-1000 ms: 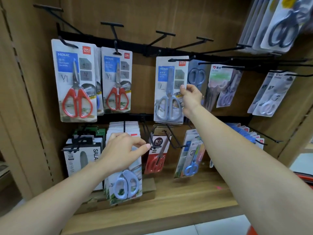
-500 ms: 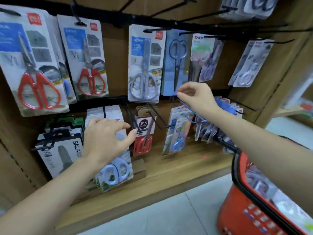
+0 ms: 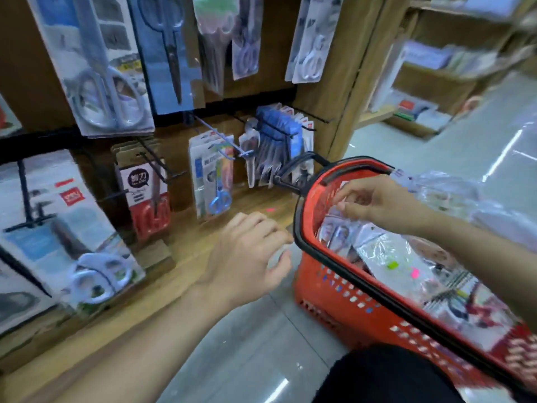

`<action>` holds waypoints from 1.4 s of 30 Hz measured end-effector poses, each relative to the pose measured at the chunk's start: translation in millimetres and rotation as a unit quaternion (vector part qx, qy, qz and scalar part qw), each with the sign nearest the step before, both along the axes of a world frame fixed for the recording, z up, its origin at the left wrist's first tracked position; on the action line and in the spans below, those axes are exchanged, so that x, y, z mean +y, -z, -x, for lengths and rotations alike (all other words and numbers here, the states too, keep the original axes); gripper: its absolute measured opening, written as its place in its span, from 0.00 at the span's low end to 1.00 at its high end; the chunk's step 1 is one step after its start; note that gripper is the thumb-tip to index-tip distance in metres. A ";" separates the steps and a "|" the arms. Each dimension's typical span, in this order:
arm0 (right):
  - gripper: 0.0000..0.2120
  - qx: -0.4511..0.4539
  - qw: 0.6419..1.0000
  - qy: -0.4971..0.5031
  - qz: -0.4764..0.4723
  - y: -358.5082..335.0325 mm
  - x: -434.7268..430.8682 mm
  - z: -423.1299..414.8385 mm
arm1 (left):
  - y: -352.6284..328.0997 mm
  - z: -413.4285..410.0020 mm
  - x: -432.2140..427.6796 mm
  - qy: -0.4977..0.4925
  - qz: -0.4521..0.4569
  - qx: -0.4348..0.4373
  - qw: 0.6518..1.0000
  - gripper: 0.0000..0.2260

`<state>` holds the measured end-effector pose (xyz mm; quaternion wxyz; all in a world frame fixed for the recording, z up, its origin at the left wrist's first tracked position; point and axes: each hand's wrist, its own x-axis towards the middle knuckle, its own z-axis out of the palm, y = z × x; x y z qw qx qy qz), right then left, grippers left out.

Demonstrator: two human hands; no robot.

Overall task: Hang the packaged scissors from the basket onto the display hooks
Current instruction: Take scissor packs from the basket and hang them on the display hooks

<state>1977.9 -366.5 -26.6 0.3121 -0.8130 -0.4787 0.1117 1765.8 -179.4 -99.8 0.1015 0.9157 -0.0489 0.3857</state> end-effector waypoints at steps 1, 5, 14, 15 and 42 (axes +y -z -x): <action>0.02 0.020 1.000 0.015 0.012 1.2 -15.0 -11.0 | -2.0 -14.8 -13.7 0.015 0.015 0.004 1.000 0.04; 0.04 -0.008 0.991 0.045 0.123 18.5 -69.9 -59.6 | -5.0 -70.7 -48.4 0.054 0.032 0.125 0.990 0.09; 0.44 -0.075 0.937 0.143 0.310 115.9 -151.3 -108.9 | -19.6 -119.9 -64.5 0.047 -0.094 0.440 0.892 0.29; 0.49 -0.093 0.931 0.130 0.330 127.0 -153.5 -106.0 | -26.8 -126.0 -67.1 0.042 -0.111 0.474 0.873 0.26; 0.19 -0.353 0.817 -0.089 0.447 68.6 -263.6 -58.2 | 66.2 -288.2 -159.6 0.081 -0.175 0.464 0.865 0.12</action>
